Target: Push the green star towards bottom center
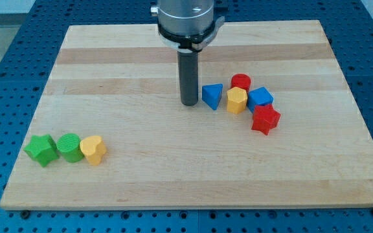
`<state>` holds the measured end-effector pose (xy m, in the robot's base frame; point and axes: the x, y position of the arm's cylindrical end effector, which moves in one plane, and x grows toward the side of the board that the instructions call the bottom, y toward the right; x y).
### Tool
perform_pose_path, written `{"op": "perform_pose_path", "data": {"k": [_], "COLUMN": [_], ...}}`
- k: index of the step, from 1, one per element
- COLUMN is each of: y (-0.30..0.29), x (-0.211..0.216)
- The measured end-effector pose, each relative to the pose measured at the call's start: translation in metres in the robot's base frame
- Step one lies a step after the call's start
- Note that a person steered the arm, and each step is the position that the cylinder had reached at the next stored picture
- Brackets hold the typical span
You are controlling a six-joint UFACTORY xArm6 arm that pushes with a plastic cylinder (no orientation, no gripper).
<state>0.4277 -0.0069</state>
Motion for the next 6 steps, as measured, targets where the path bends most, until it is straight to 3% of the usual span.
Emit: {"op": "perform_pose_path", "data": {"k": [4, 5, 6], "y": [0.023, -0.006, -0.105], "x": [-0.013, -0.017, -0.018]}}
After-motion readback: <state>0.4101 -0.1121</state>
